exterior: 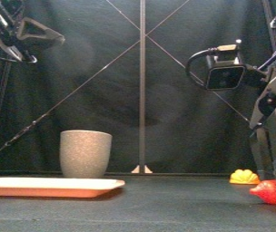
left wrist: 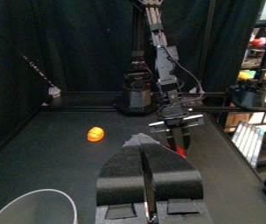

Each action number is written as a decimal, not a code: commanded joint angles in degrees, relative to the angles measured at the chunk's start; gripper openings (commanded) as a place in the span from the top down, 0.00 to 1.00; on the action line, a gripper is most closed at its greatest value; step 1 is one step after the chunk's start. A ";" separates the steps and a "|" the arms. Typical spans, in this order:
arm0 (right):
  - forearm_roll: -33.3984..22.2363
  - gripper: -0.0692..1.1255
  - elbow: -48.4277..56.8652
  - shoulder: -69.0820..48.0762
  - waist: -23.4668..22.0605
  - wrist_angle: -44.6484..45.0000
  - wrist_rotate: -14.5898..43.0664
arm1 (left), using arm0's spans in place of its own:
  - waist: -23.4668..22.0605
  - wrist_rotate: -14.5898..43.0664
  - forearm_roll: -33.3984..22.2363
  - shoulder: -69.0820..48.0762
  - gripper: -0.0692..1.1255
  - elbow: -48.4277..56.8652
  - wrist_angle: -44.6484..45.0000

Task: Pick the red chile then place it on the pink plate
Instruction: Place red chile on the pink plate

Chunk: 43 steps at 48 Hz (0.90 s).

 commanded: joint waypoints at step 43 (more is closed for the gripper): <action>-18.46 0.54 -47.02 23.12 -14.24 -1.14 0.00 | 0.44 0.09 0.09 -0.18 0.96 -0.53 -0.26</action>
